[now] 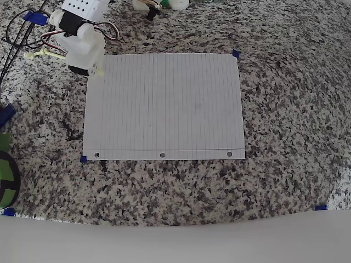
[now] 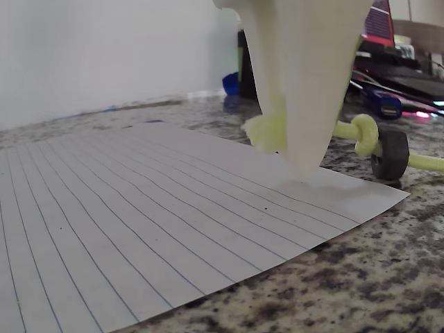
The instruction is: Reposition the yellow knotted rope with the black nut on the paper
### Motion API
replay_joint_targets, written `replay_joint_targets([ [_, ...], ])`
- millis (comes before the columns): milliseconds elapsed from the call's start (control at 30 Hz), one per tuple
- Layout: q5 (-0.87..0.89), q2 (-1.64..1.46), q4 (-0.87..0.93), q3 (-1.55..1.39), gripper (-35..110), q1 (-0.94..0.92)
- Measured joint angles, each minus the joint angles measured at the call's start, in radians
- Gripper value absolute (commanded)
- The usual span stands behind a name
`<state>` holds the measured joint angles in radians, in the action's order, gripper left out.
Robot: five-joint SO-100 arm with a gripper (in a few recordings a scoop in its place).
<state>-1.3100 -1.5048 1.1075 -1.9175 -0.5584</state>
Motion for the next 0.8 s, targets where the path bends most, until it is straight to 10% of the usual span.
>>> replay_joint_targets([
  [800, -0.054, -0.623, -0.014, -0.002, 0, 0.153],
])
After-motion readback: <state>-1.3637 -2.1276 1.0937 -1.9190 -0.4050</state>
